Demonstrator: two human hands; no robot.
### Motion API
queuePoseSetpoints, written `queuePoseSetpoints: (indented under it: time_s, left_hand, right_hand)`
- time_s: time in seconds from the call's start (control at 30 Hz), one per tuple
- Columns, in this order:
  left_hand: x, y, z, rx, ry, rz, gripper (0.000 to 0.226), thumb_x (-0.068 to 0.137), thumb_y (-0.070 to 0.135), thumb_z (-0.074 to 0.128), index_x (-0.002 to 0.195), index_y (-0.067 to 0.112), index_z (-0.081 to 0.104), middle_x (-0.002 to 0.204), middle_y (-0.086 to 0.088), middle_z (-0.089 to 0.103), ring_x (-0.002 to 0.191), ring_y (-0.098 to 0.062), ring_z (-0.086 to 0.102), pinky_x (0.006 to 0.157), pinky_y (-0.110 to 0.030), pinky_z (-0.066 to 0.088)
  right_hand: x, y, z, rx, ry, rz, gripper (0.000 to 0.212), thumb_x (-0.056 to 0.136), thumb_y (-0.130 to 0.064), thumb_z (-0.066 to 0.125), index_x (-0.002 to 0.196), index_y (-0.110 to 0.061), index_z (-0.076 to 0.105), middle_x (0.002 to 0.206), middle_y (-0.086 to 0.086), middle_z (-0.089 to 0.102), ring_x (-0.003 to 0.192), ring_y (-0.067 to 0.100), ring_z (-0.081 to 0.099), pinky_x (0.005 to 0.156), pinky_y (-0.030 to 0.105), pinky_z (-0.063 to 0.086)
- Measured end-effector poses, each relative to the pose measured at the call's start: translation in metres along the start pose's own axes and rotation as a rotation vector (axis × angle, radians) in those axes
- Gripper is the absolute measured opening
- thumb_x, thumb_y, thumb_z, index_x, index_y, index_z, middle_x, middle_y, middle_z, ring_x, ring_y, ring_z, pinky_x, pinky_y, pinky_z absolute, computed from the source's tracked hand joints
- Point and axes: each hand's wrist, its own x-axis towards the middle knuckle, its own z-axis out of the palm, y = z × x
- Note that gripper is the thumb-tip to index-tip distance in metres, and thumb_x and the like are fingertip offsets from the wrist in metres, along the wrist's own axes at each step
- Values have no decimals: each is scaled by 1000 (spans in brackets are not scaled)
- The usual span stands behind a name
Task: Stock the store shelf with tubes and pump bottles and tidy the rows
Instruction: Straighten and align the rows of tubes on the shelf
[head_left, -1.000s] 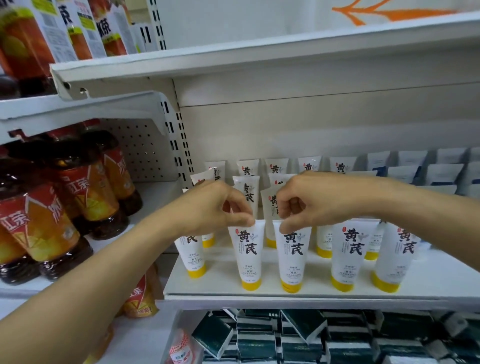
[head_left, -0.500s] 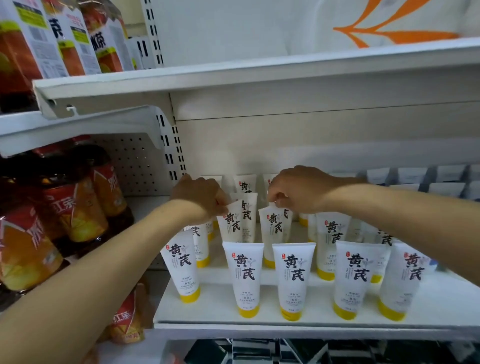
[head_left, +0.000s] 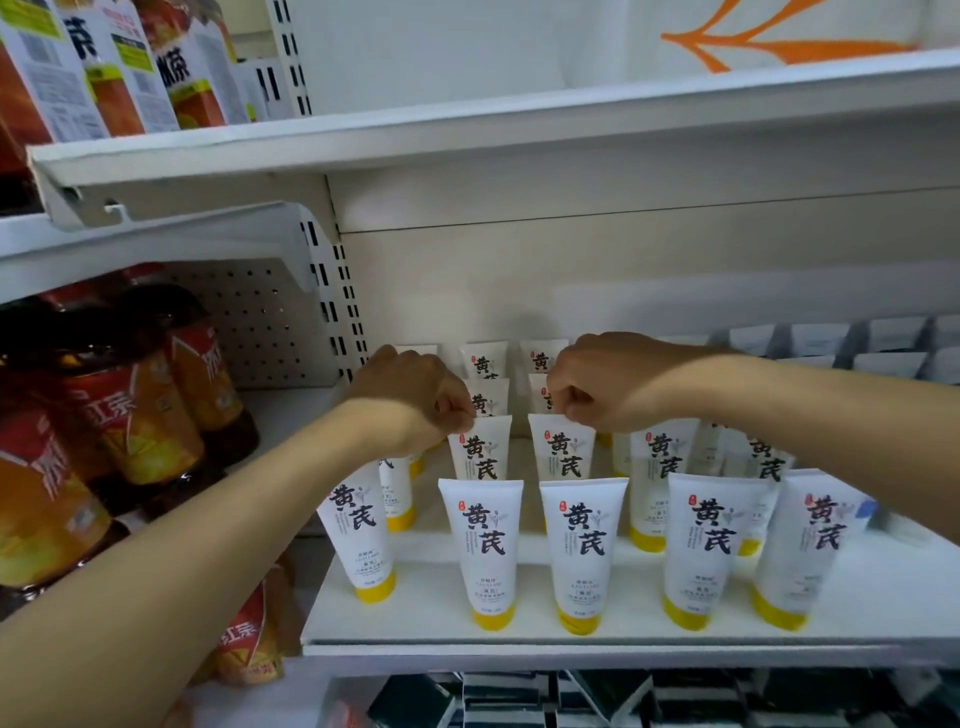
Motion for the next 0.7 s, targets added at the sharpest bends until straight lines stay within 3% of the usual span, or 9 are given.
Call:
queuePoseSetpoints:
  time_s: [0.2, 0.27, 0.37, 0.53, 0.7]
  left_hand:
    - [-3, 2, -3, -22, -23, 19, 17, 91, 44, 59, 101, 39, 72, 98, 18, 68, 93, -6, 58, 99, -29, 36]
    - [-3, 1, -4, -41, -44, 26, 16, 90, 44, 59, 99, 38, 72, 97, 18, 68, 92, -6, 59, 99, -32, 39]
    - [-4, 0, -6, -87, -79, 26, 14, 89, 45, 62, 97, 39, 72, 93, 19, 67, 90, -4, 60, 98, -32, 42]
    - [-7, 3, -4, -89, -137, 38, 17, 87, 45, 65, 98, 34, 73, 91, 15, 69, 89, -5, 62, 92, -32, 46]
    - [-8, 5, -1, -356, -156, -13, 14, 84, 27, 74, 97, 27, 77, 95, 9, 73, 90, -7, 65, 84, -26, 52]
  right_hand:
    - [-4, 4, 2, 68, -44, 39, 17, 88, -6, 50, 89, -1, 66, 91, 16, 68, 65, 12, 47, 59, 28, 41]
    - [-4, 5, 2, 89, -49, 45, 17, 88, -6, 51, 90, 0, 66, 92, 17, 68, 64, 14, 47, 60, 27, 40]
    - [-3, 8, 4, 117, -48, 45, 17, 88, -9, 52, 89, -1, 67, 94, 18, 68, 68, 29, 57, 61, 29, 41]
    - [-2, 7, 6, 127, -49, 43, 20, 89, -19, 57, 91, -1, 65, 91, 17, 67, 64, 14, 47, 61, 30, 40]
    - [-2, 4, 8, 144, -69, 42, 19, 89, -25, 64, 85, -6, 66, 79, 8, 65, 66, 16, 53, 63, 32, 46]
